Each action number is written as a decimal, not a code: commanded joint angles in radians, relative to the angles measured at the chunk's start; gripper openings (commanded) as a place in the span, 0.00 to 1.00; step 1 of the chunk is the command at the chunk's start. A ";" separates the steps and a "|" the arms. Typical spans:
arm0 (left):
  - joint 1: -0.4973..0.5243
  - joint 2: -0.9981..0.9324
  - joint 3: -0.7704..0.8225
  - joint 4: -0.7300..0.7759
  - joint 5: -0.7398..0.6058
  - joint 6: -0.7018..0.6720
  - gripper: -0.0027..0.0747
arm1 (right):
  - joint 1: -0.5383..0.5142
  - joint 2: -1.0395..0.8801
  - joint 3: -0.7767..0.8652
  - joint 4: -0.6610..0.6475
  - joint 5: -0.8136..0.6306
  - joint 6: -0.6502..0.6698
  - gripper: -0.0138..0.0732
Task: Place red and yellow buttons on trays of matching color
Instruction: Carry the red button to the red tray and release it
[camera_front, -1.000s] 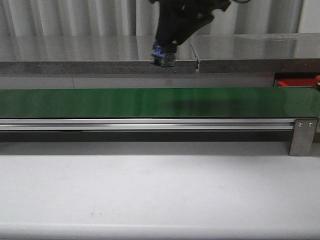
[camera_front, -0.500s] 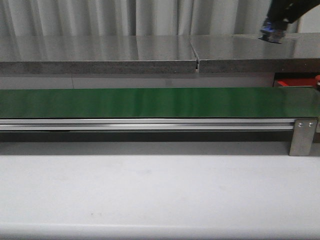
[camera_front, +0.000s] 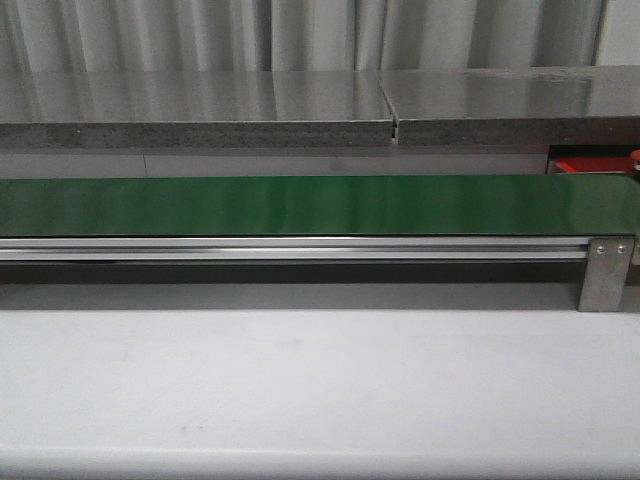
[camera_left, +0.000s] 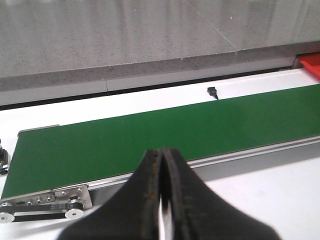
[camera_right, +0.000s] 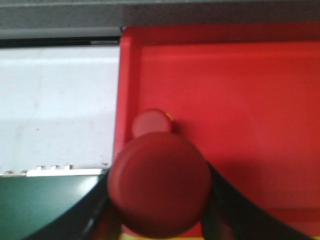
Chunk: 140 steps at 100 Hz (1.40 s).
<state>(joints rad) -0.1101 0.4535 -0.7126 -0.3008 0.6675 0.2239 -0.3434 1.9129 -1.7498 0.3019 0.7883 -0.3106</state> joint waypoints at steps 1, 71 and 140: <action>-0.007 0.005 -0.025 -0.016 -0.076 -0.004 0.01 | -0.026 -0.025 -0.026 0.010 -0.095 0.001 0.30; -0.007 0.005 -0.025 -0.016 -0.076 -0.004 0.01 | -0.050 0.191 -0.026 0.007 -0.374 0.001 0.30; -0.007 0.005 -0.025 -0.016 -0.076 -0.004 0.01 | -0.050 0.244 -0.033 0.018 -0.358 0.001 0.83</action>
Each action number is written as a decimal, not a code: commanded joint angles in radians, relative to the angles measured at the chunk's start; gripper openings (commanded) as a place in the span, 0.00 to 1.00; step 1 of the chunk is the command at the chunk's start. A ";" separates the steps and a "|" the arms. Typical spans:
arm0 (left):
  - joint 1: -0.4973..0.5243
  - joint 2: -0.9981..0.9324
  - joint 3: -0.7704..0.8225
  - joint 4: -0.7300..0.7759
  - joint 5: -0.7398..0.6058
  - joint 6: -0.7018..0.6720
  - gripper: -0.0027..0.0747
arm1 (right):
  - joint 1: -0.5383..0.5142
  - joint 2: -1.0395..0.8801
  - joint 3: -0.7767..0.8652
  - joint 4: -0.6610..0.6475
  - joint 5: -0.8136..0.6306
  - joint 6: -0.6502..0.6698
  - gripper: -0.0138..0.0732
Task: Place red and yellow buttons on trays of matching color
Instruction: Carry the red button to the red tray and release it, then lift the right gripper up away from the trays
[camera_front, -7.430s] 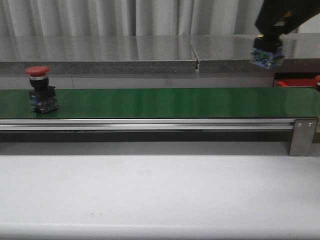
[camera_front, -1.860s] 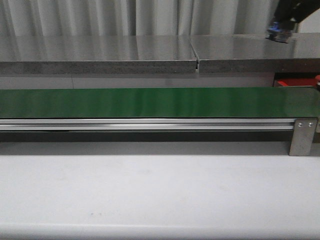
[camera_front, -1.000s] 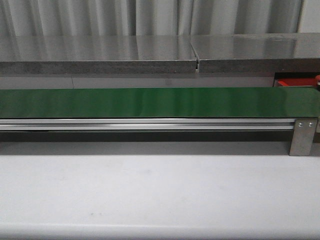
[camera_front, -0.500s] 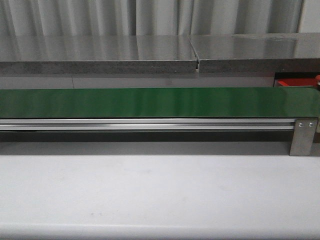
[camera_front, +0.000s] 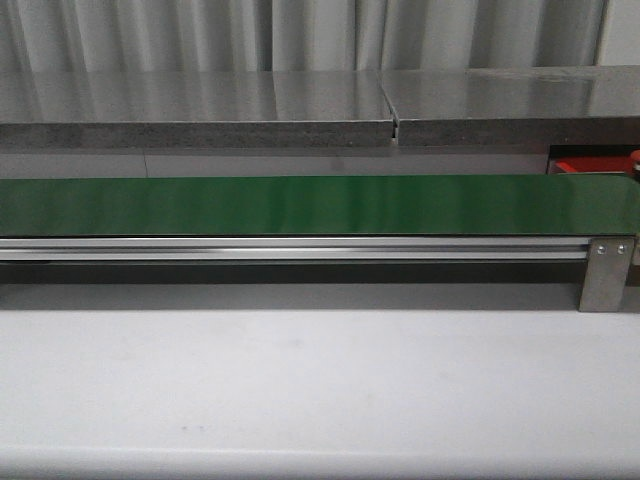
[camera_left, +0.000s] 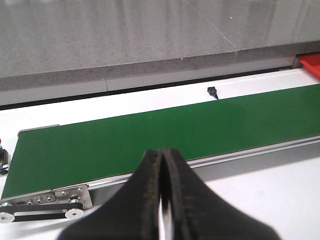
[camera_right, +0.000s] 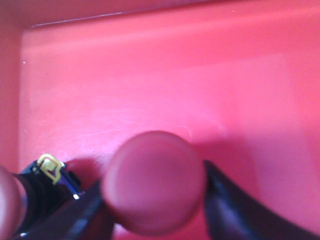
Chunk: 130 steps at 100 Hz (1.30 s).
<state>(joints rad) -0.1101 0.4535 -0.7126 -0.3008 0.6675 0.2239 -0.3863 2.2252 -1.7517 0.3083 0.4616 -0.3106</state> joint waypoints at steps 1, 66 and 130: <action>-0.007 0.005 -0.025 -0.016 -0.076 -0.004 0.01 | -0.007 -0.068 -0.032 0.012 -0.029 0.001 0.85; -0.007 0.005 -0.025 -0.016 -0.076 -0.004 0.01 | -0.004 -0.282 -0.025 0.011 0.094 0.001 0.70; -0.007 0.005 -0.025 -0.016 -0.076 -0.004 0.01 | 0.165 -0.748 0.352 0.003 0.048 -0.050 0.02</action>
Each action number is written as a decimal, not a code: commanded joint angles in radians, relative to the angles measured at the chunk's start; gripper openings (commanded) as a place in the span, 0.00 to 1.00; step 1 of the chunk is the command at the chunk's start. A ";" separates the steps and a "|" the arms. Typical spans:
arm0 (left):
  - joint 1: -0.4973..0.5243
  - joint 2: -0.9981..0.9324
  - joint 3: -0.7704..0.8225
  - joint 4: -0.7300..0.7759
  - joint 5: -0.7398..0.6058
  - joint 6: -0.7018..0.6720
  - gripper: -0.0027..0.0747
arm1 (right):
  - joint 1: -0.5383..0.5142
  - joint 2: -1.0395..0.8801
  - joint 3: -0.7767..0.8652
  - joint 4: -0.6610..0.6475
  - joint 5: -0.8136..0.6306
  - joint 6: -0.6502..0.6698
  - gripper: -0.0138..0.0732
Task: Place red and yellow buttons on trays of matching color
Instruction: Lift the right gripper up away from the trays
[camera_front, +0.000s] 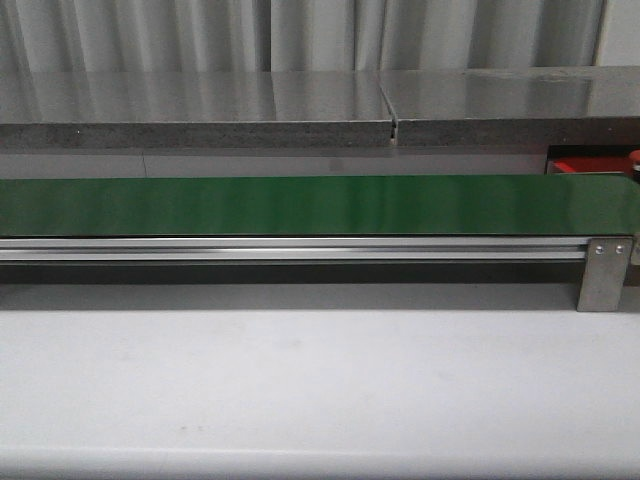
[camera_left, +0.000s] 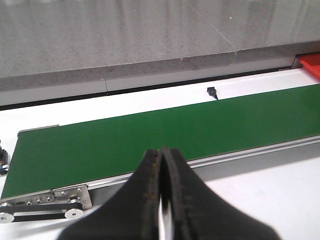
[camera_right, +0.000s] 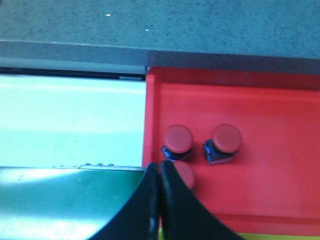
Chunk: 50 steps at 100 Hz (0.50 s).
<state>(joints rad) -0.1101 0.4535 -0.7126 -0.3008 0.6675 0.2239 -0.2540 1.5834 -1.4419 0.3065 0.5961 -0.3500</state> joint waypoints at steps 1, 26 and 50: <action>-0.007 0.005 -0.025 -0.016 -0.076 -0.004 0.01 | 0.040 -0.118 0.048 0.005 -0.089 -0.010 0.02; -0.007 0.005 -0.025 -0.016 -0.076 -0.004 0.01 | 0.167 -0.318 0.281 0.002 -0.145 -0.013 0.02; -0.007 0.005 -0.025 -0.016 -0.076 -0.004 0.01 | 0.213 -0.520 0.487 0.001 -0.155 -0.013 0.02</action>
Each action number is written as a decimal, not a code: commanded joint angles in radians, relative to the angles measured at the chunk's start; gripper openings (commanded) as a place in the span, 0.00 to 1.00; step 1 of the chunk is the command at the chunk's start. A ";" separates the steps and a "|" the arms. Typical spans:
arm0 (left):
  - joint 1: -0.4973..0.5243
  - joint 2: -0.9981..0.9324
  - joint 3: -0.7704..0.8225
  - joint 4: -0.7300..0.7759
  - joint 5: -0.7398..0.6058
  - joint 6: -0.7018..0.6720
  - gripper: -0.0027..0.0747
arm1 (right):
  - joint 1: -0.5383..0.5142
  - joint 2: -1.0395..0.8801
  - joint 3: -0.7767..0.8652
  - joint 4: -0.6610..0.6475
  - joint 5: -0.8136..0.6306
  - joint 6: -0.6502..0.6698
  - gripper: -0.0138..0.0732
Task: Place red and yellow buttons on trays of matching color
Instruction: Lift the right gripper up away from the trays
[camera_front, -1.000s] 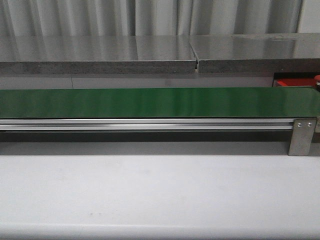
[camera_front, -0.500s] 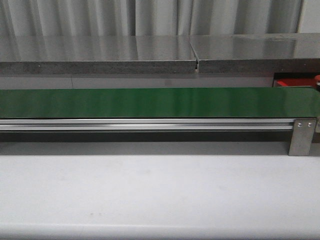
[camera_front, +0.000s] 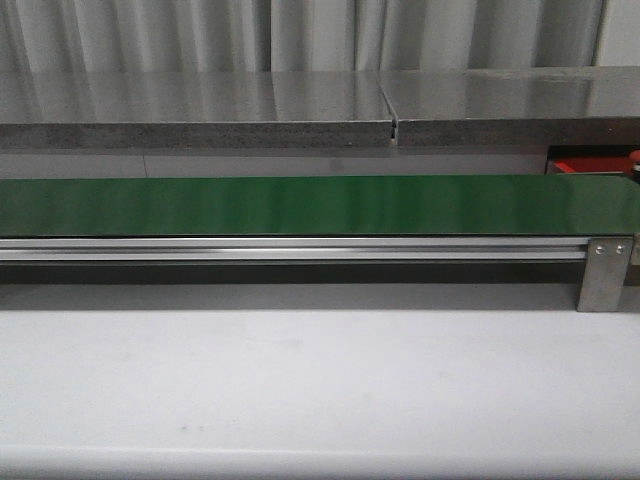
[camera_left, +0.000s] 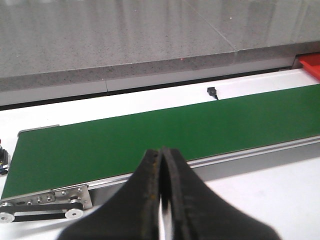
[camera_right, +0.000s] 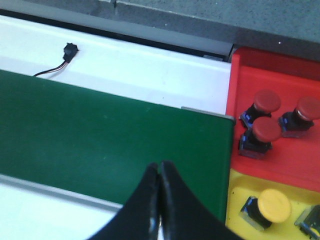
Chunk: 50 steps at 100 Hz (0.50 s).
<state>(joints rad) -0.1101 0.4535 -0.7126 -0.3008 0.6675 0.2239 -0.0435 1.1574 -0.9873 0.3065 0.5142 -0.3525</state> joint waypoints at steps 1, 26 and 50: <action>-0.007 0.005 -0.025 -0.016 -0.076 -0.004 0.01 | 0.002 -0.100 0.038 0.001 -0.074 -0.011 0.02; -0.007 0.005 -0.025 -0.016 -0.076 -0.004 0.01 | 0.002 -0.330 0.202 0.001 -0.074 -0.011 0.02; -0.007 0.005 -0.025 -0.016 -0.076 -0.004 0.01 | 0.002 -0.508 0.291 -0.029 -0.073 -0.011 0.02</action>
<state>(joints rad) -0.1101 0.4535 -0.7126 -0.3008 0.6675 0.2239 -0.0438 0.7022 -0.6912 0.2837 0.5082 -0.3525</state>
